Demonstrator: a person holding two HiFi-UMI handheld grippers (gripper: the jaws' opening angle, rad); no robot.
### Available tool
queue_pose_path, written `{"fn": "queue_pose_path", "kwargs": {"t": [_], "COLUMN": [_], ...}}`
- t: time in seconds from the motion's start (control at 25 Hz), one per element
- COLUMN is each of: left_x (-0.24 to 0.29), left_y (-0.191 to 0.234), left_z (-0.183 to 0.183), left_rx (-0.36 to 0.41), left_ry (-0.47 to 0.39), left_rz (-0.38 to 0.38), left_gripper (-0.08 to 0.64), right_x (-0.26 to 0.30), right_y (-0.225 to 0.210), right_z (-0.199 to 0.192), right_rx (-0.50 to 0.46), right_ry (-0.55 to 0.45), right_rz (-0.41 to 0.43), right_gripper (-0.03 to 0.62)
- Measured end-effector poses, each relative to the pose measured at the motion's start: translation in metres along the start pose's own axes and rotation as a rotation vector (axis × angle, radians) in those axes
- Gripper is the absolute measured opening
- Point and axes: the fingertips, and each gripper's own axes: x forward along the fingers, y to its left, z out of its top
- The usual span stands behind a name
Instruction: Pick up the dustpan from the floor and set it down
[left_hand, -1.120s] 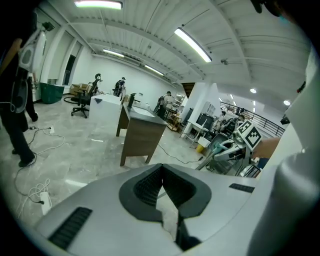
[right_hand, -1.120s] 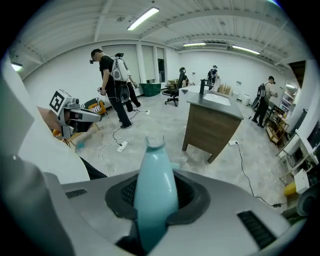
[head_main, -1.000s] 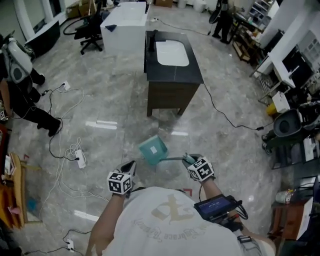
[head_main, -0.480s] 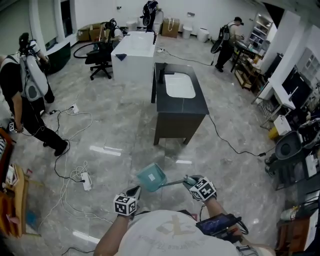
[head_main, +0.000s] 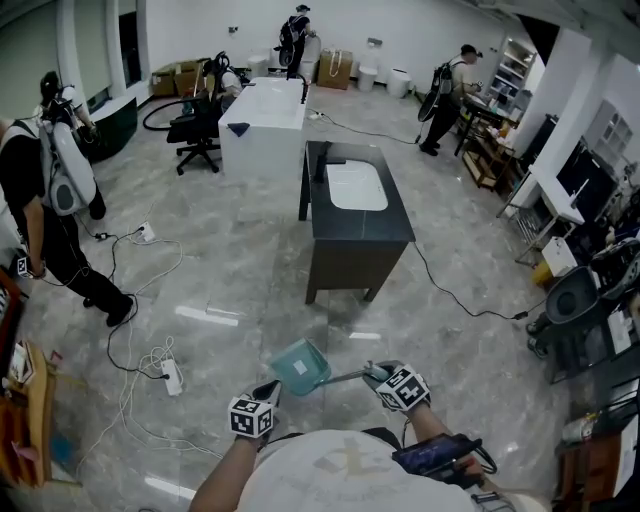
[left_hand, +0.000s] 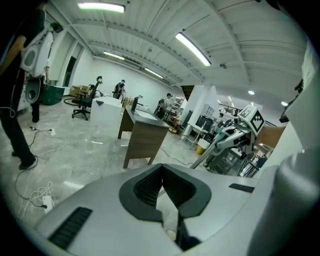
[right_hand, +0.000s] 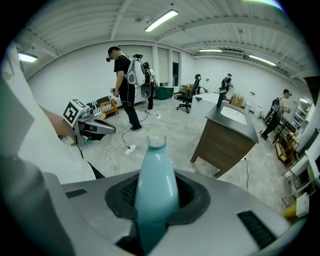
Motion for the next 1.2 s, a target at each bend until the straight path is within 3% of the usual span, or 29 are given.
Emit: {"fn": "queue_pose_path", "kwargs": {"t": [0.68,1.2], "left_x": [-0.016,-0.026], "left_y": [0.023,0.036], "left_z": [-0.02,-0.035], "left_rx": [-0.043,-0.068], "left_ry": [0.025,0.037], "left_rz": [0.003,0.028], "left_gripper": [0.012,0.012], "right_x": [0.015,0.033], "right_y": [-0.004,-0.007], "right_z": [-0.021,-0.023], "right_rx": [0.152,0.22], "right_ry": [0.002,-0.004], "right_rz": [-0.113,-0.127], "right_gripper": [0.098,0.1]}}
